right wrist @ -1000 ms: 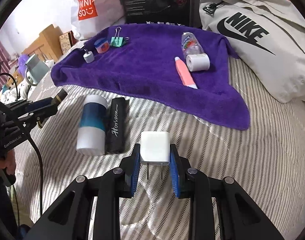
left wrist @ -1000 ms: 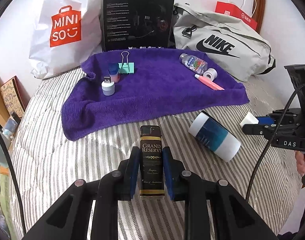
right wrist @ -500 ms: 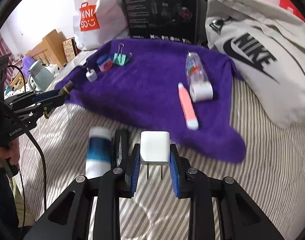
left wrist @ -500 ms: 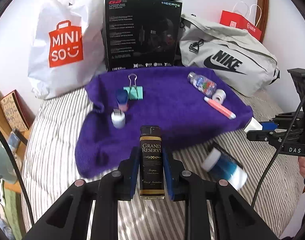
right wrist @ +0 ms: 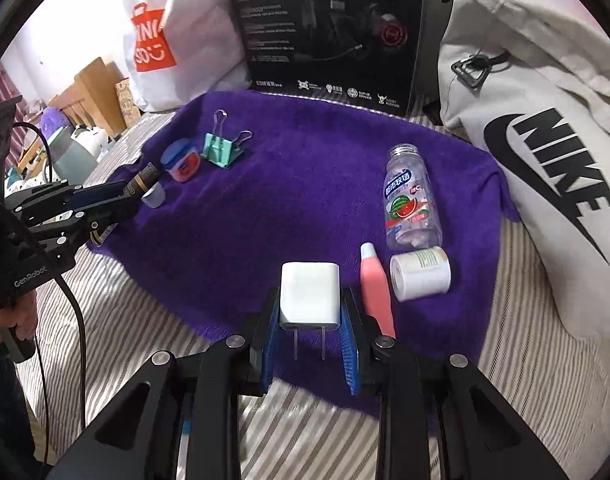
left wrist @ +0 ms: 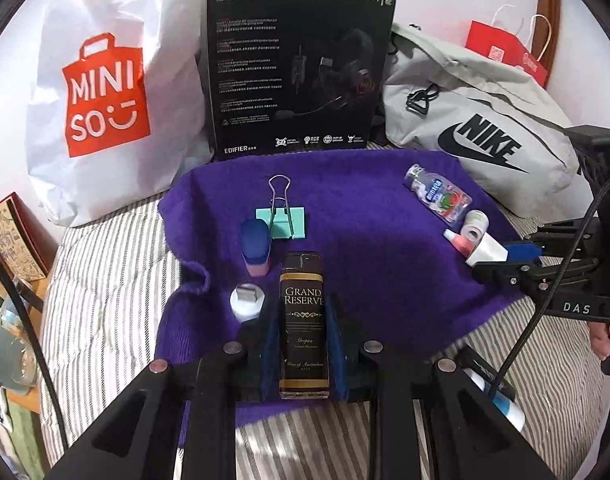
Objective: Organize rigid objects
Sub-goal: 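Carry the Grand Reserve bottle and white wall plug over the towel with both tools, then lower and open both tools to release the bottle and wall plug onto the towel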
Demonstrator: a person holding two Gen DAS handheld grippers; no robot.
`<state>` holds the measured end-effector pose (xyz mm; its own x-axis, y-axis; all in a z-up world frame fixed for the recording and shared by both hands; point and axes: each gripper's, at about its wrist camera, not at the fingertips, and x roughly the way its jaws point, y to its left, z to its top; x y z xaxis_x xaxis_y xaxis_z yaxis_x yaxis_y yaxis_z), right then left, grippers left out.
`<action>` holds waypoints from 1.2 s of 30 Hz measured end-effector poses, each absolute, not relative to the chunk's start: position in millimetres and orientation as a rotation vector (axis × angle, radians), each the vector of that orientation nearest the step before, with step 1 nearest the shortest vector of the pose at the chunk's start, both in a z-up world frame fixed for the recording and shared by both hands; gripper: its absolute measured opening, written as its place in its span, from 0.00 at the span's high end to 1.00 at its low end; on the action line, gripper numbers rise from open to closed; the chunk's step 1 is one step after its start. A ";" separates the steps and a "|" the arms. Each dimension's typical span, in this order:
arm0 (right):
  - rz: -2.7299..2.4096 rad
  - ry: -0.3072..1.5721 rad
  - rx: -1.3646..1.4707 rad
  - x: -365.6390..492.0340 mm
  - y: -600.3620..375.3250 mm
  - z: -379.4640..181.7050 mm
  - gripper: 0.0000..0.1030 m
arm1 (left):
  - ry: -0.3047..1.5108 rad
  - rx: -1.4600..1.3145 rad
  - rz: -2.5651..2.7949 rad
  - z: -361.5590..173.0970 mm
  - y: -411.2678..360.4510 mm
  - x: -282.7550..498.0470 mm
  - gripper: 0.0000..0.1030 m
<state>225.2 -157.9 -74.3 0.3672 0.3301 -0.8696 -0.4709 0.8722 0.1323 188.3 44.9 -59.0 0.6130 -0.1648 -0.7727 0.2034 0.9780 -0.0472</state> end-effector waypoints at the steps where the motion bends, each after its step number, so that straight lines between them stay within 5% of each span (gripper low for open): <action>1: 0.516 1.084 -0.149 227.2 -157.9 -76.7 0.74 | 0.891 0.045 -0.213 -60.8 44.7 191.7 0.78; 32: 0.593 1.061 -0.335 235.2 -145.4 -97.5 0.73 | 0.966 0.117 -0.192 -96.6 23.2 221.0 0.77; 36: 0.588 1.077 -0.330 235.5 -146.9 -96.9 0.71 | 0.974 0.102 -0.202 -96.0 24.0 214.9 0.72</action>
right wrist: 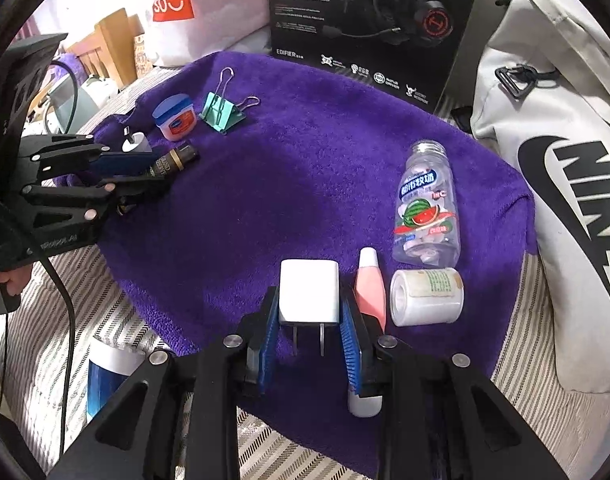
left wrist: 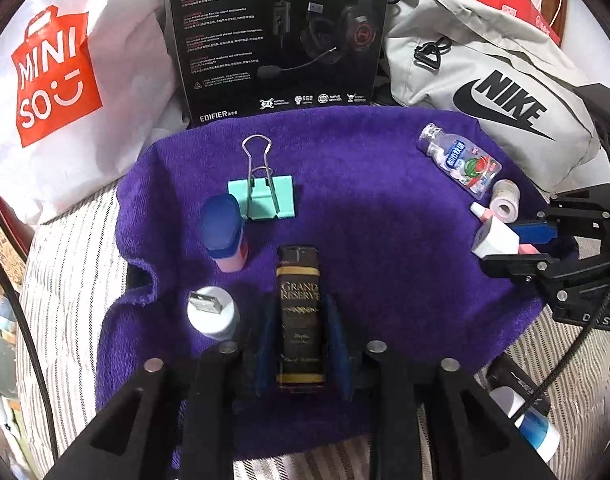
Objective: Organize rigid objects
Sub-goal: 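Lower and open both tools to release the bottle and wall plug onto the towel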
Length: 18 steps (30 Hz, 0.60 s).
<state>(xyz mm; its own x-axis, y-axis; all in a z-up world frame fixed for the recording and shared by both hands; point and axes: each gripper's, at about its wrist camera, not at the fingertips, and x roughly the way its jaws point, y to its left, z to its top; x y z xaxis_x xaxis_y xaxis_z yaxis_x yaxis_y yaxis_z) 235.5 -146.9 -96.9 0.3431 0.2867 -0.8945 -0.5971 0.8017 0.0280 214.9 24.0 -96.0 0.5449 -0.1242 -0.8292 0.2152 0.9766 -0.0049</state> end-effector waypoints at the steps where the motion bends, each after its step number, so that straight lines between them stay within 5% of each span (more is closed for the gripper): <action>1: 0.585 1.083 -0.323 235.7 -148.2 -96.6 0.70 | 0.977 0.095 -0.205 -95.9 23.8 213.6 0.68; 8: 0.560 1.105 -0.252 231.3 -161.1 -90.6 0.54 | 0.998 0.057 -0.189 -91.1 25.4 206.3 0.65; 18: 0.457 1.047 -0.189 198.5 -186.2 -63.3 0.50 | 0.943 0.092 -0.165 -61.1 14.2 168.3 0.53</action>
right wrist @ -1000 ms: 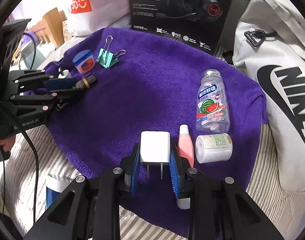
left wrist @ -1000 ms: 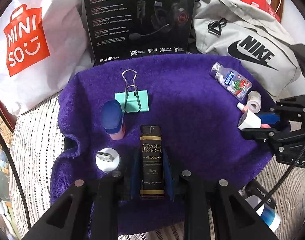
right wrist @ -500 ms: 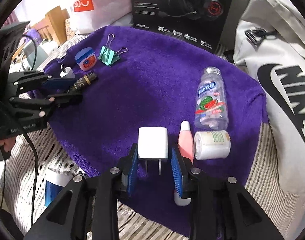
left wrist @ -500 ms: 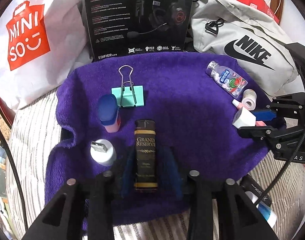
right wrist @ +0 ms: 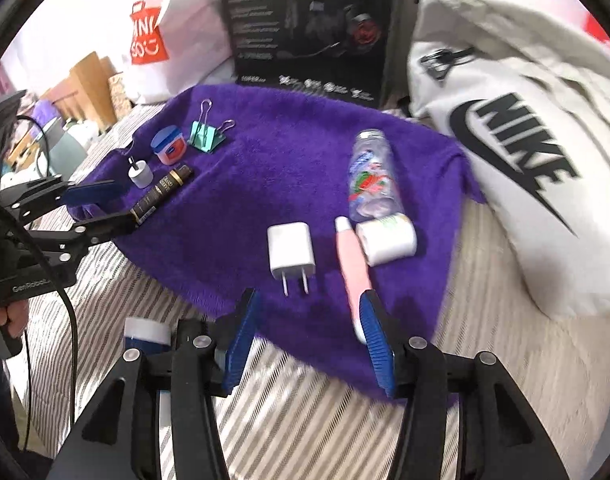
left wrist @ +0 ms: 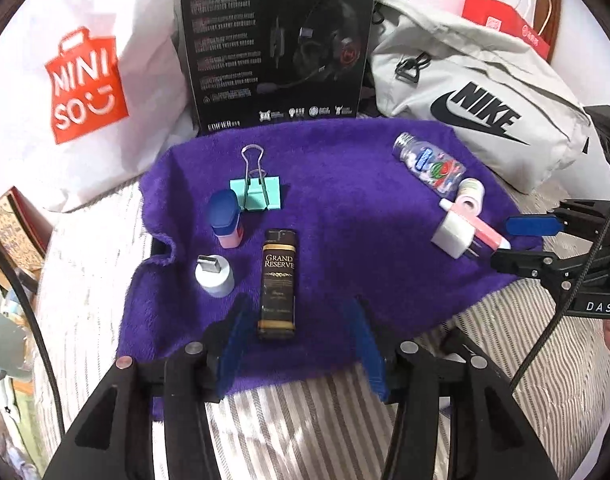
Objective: Organize rigid objects
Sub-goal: 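Lower and open both tools to release the bottle and wall plug onto the towel, then grasp the blue-and-white cylinder with the left tool while the right tool grasps the black Horizon case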
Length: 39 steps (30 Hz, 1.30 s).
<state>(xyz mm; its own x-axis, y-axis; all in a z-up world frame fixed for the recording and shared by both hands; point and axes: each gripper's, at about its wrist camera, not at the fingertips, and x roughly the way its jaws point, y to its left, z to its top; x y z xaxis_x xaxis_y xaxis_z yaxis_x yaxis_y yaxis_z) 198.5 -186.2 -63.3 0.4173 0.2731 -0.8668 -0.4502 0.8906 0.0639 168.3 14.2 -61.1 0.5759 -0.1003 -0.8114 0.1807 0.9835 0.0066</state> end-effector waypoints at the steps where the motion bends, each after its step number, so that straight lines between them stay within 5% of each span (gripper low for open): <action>1: 0.449 1.038 -0.184 192.6 -189.2 -59.8 0.50 | 0.934 0.092 -0.165 -57.7 12.9 163.8 0.51; 7: 0.407 0.984 -0.145 149.7 -210.1 -40.1 0.40 | 0.929 0.073 -0.178 -49.6 -1.4 135.6 0.47; 39: 0.260 0.984 -0.027 67.1 -271.1 -34.1 0.39 | 1.027 0.090 -0.254 -87.4 -48.9 85.1 0.38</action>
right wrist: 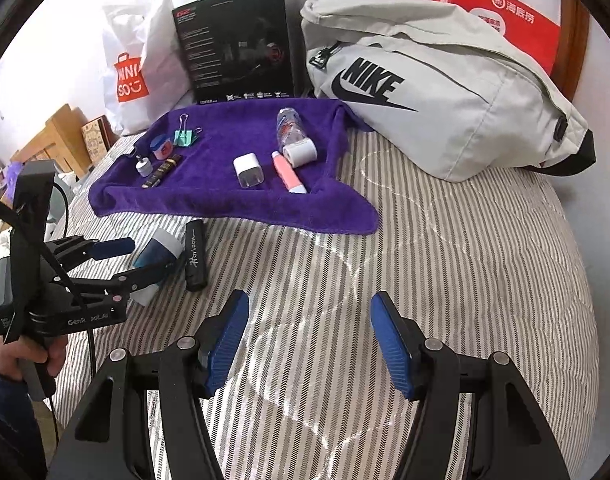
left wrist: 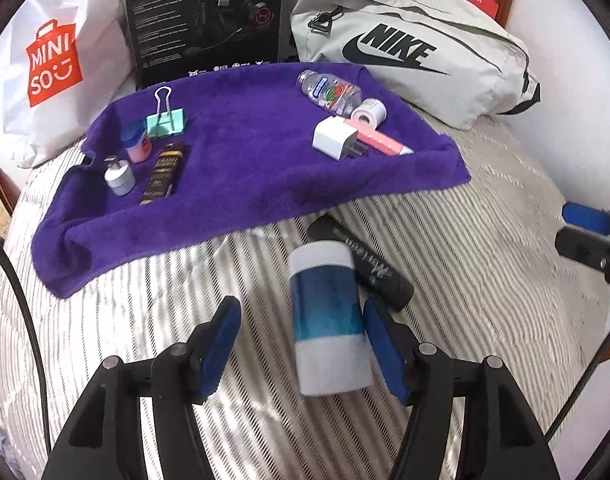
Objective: Organize rigid objects
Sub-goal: 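Grasp the blue-and-white cylinder with the left tool while the right tool grasps the black Horizon case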
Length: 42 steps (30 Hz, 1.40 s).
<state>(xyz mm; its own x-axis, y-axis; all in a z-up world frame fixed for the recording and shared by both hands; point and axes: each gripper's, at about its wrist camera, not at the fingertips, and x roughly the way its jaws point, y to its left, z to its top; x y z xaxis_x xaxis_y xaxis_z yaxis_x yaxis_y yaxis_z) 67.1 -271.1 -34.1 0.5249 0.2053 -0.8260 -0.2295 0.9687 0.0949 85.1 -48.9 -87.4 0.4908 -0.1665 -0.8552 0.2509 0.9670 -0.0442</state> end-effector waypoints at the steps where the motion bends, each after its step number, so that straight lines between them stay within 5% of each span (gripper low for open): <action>1: 0.263 0.986 -0.032 66.8 -269.7 -34.6 0.39 | 1.026 0.098 -0.246 -88.0 -46.7 82.2 0.38; 14: 0.274 1.022 -0.046 68.2 -260.2 -46.5 0.39 | 0.983 0.164 -0.298 -101.2 -53.1 77.7 0.41; 18: 0.269 1.037 -0.051 69.1 -258.2 -50.9 0.39 | 0.951 0.154 -0.313 -101.5 -57.5 75.1 0.66; 42: 0.334 1.081 -0.082 78.8 -225.2 -68.8 0.39 | 0.937 0.132 -0.308 -99.8 -48.0 83.6 0.67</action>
<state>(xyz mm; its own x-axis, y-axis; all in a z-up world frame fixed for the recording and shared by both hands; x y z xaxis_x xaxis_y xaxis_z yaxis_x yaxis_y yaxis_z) 78.8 -225.2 -68.8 0.4262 0.2271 -0.8757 -0.3063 0.9470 0.0965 83.6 -48.0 -99.8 0.5527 -0.2030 -0.8083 0.3166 0.9483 -0.0216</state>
